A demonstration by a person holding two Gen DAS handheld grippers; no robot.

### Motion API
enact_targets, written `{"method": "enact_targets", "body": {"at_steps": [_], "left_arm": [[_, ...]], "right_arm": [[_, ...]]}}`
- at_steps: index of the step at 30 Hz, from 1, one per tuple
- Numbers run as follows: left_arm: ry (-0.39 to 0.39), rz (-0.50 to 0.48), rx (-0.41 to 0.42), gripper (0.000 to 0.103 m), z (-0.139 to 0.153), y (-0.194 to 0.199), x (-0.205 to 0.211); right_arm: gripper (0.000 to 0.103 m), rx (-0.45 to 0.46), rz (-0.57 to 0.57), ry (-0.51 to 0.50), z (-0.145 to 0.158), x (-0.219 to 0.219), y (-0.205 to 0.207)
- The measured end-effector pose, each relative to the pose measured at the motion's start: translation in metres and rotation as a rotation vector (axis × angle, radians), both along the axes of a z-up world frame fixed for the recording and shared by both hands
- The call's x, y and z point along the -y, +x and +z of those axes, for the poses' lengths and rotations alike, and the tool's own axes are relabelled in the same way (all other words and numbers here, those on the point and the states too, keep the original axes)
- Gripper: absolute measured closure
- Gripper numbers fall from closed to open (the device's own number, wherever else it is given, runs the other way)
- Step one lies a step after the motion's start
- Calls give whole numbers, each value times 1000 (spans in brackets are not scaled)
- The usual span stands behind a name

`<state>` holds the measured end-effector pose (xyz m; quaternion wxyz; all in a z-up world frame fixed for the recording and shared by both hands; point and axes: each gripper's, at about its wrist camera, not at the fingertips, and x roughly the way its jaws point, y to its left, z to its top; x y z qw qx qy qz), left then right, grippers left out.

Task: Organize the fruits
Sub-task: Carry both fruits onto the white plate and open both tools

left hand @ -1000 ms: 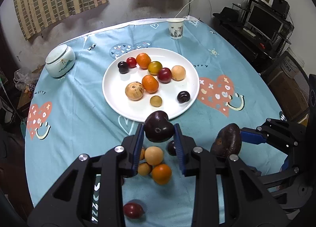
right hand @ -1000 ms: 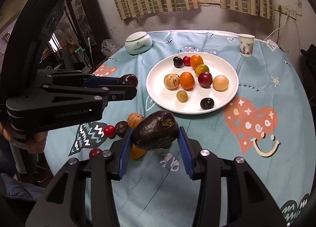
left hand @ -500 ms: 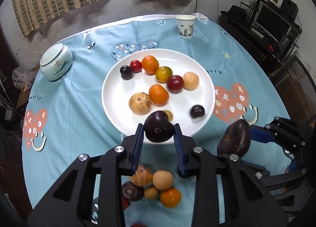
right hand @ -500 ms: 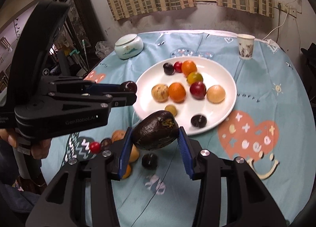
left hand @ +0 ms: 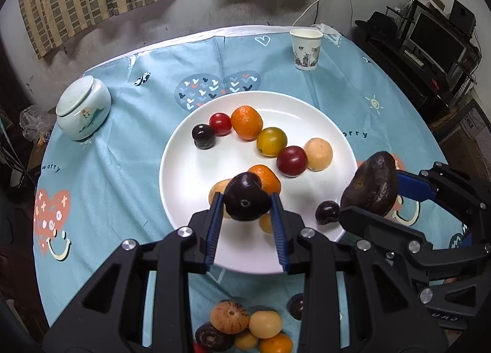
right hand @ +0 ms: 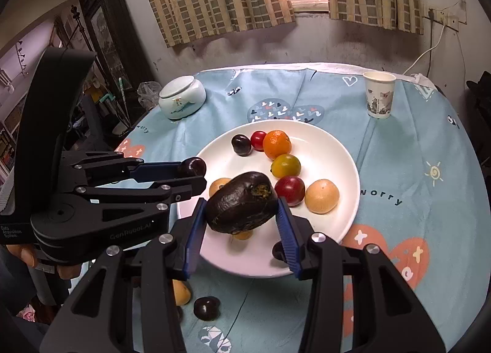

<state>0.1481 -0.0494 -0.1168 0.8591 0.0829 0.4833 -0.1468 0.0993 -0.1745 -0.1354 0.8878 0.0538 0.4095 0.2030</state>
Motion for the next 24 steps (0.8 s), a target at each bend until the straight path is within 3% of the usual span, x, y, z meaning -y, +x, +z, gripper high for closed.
{"method": "enact_targets", "body": {"at_steps": [24], "left_arm": [[20,44,-25,72,-33,61,-7]], "right_arm": [[57,-66,1,-58,-44,0,72]]}}
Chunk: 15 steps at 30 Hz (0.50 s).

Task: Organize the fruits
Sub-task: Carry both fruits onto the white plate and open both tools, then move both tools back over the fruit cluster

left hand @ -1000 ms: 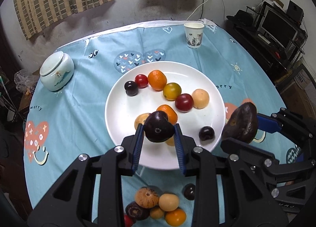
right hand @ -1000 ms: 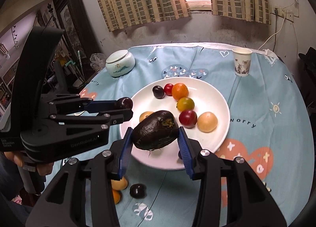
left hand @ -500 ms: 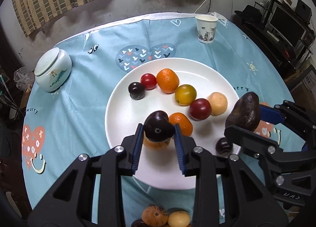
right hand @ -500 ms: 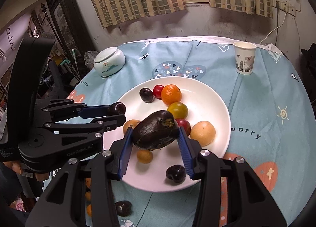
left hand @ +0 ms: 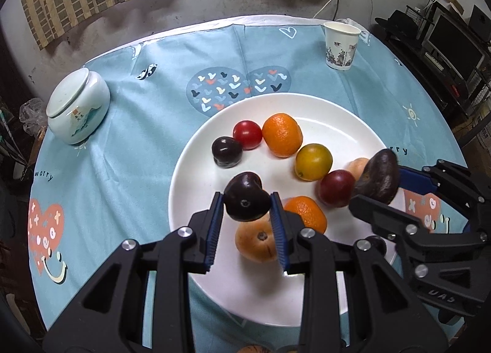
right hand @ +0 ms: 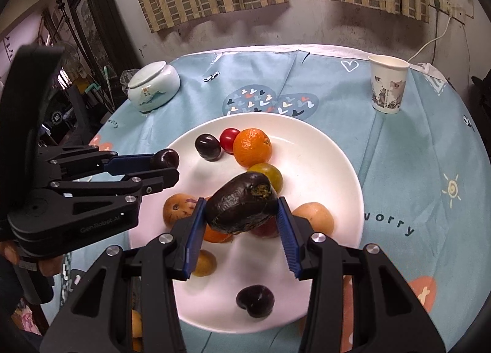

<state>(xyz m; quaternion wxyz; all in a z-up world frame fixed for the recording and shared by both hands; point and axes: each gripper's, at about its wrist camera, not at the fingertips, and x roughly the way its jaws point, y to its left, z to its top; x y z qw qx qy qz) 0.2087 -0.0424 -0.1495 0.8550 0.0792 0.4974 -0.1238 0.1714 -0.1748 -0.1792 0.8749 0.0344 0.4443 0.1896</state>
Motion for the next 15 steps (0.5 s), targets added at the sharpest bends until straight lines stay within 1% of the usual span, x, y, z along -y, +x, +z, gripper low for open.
{"method": "enact_targets", "body": {"at_steps": [2,6,7,8,9,10,14,15], "left_arm": [[-1,-5,3,72,-1,3,2],[-5,7,-18,70,-9,7,2],[-5,6,-18,68,-11,7,2],[-4,9,-17,56,-11,7,2],[-6,16,-10,47,-11,7,2],[-9,18,-4,46,-9,7,1],[-11,37,2,41,-5,4,-3],[-11,43,3,36,-4,2,-4]], "right_arm": [[57,-2,2,-5,-3,-1,3],[56,-14,10,-5,-6,-1,6],[55,-12,6,-15,-6,-1,7],[40,-7,0,-22,-6,0,6],[28,5,-16,-28,-4,1,5],[28,21,-25,-22,-2,4,3],[28,22,-33,-21,1,8,-2],[28,17,-38,-21,1,9,-5]]}}
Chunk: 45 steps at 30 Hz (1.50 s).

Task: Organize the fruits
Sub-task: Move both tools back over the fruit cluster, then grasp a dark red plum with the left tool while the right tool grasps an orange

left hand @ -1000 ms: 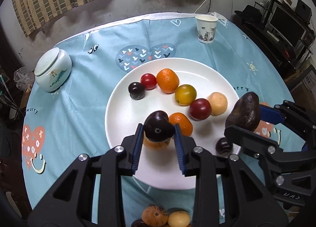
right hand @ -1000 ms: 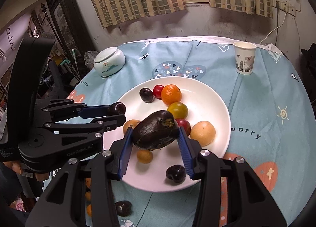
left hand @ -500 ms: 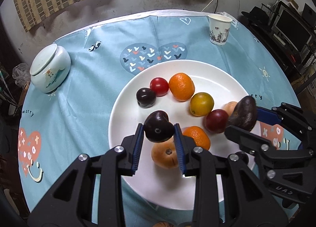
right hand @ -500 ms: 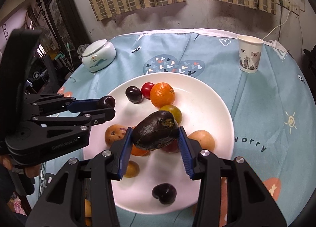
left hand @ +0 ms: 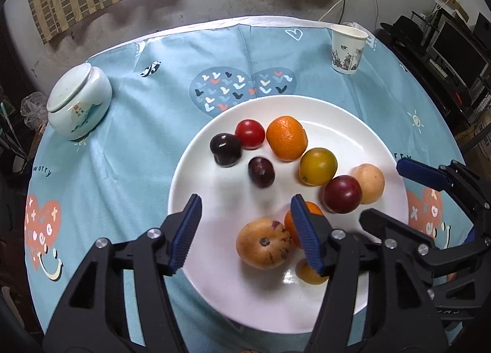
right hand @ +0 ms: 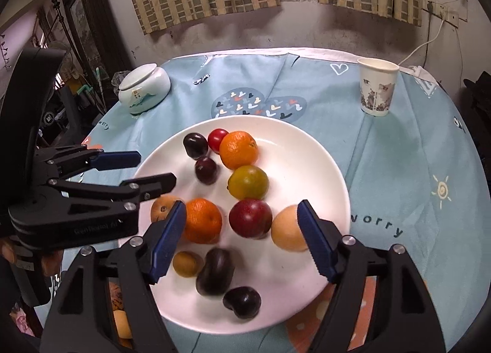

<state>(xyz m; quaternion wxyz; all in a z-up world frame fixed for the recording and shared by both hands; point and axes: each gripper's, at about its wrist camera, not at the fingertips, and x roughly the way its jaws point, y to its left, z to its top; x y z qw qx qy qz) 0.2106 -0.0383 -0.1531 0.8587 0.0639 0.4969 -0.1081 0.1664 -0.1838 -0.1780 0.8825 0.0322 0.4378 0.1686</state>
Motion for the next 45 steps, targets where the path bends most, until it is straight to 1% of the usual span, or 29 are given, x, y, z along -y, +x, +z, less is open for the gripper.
{"method": "enact_targets", "body": {"at_steps": [1,2,3,8,11,15,18,20,23,26,28,29,30,33,35,38,40,41,42,45], "left_arm": [[1,12,2,32,1,-2,-2],[4,28,6,26,3,-5,-5],[5,41,12,24,5,-9,-8],[6,63,14,21,15,-34,-25],[4,64,13,19,20,-61,-39],[16,61,8,17,21,-109,-65],[27,74,-3,15,17,-151,-92],[27,97,-27,15,12,-176,-111],[7,150,-86,15,-1,-214,-140],[4,162,-126,15,-12,-239,-148],[4,139,-136,15,-16,-253,-144],[4,125,-135,15,-17,-257,-140],[7,109,-133,15,-18,-260,-135],[20,71,-121,15,-24,-262,-119],[31,47,-129,15,-31,-258,-110],[41,6,-148,18,-40,-252,-99],[56,-25,-182,36,-50,-250,-91],[50,-34,-214,62,-55,-248,-90],[28,-38,-242,66,-57,-247,-89],[43,-70,-218,66,-47,-245,-83]], "right_arm": [[28,-6,-8,2,0,2,-4],[28,-13,-16,5,-1,3,-8],[28,-20,-22,8,-1,4,-11],[28,-52,-16,29,1,4,-45],[28,-68,18,33,2,-3,-76],[28,-90,92,27,-3,-23,-120],[28,-105,193,19,-8,-48,-158],[28,-124,242,9,-15,-65,-173],[28,-149,274,-1,-27,-86,-182],[28,-195,267,13,-41,-103,-177],[43,-229,276,5,-51,-113,-173],[58,-237,277,-28,-55,-118,-172],[64,-237,279,-50,-56,-120,-170],[65,-232,301,-60,-51,-118,-176],[65,-221,298,-53,-46,-112,-180],[65,-209,275,-36,-37,-99,-185],[65,-202,257,-30,-34,-92,-187],[65,-201,248,-27,-33,-89,-187],[65,-199,238,-21,-32,-86,-188],[65,-182,214,-4,-24,-77,-188]]}}
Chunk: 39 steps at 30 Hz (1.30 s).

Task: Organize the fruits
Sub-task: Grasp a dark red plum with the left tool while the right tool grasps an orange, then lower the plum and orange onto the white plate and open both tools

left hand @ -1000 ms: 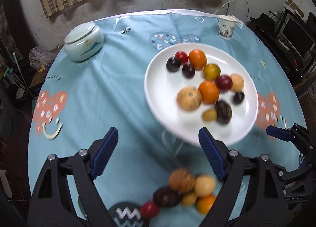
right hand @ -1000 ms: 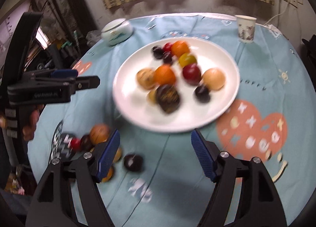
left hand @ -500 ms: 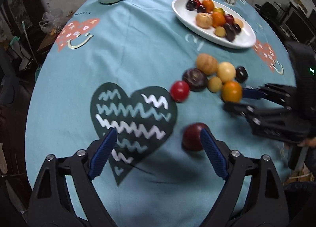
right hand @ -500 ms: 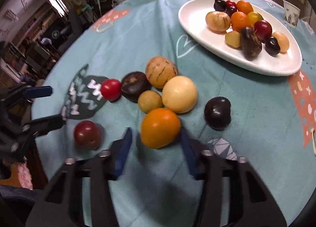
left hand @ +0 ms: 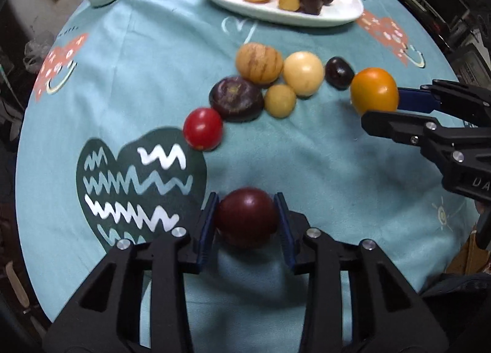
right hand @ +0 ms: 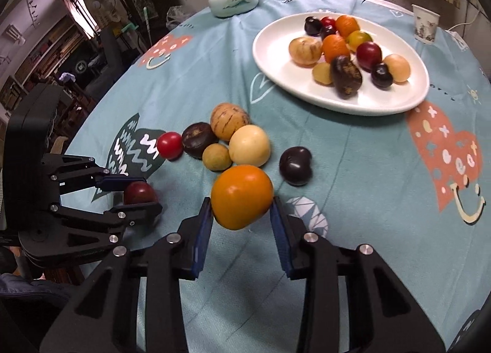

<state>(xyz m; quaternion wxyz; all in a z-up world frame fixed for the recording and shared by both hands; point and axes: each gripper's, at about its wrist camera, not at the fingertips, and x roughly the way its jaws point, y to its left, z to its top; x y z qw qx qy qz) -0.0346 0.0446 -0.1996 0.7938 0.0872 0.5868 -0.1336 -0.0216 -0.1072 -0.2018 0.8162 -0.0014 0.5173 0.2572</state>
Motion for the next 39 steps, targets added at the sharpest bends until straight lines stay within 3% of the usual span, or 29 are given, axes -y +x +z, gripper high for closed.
{"method": "enact_targets", "body": {"at_steps": [10,17,23,39], "left_arm": [[-105,1,279,66,116,45,25],[-135,-28,383,65,162,76,54],[-134,-35,362,65,155,103,69],[-102,-22,264,65,105,174,86]], "right_arm": [[65,187,-87,70,73,23,9],[65,317,-159,88,122,47,24],[65,323,-197,83,123,60,43],[65,233,-217,69,85,71,109]]}}
